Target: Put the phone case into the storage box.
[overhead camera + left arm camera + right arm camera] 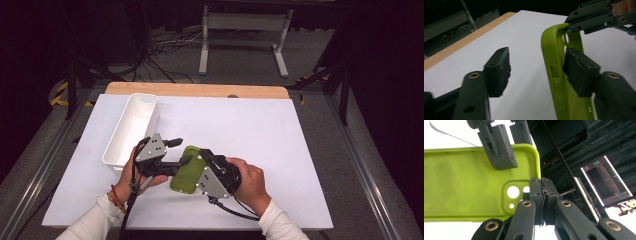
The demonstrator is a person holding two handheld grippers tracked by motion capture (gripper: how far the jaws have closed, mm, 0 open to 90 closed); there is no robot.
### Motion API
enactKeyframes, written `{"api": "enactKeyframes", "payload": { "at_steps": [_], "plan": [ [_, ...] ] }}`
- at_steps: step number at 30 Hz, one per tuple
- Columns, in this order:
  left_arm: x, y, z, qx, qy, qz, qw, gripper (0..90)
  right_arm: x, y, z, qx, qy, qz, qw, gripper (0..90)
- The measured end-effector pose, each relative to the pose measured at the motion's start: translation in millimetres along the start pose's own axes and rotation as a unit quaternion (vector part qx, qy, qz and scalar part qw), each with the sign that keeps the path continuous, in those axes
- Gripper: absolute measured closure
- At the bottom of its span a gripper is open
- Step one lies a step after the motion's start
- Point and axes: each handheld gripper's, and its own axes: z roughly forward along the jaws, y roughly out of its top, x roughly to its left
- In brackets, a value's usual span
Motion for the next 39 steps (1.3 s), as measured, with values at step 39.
{"api": "enactKeyframes", "payload": {
  "at_steps": [39],
  "plan": [
    [-5.0, 4.6, -9.2, -0.025, -0.009, 0.023, 0.9994, 78.8, 4.7, 3.1, -1.9, -0.014, -0.012, -0.028, 0.9994, 85.3]
  ]
}}
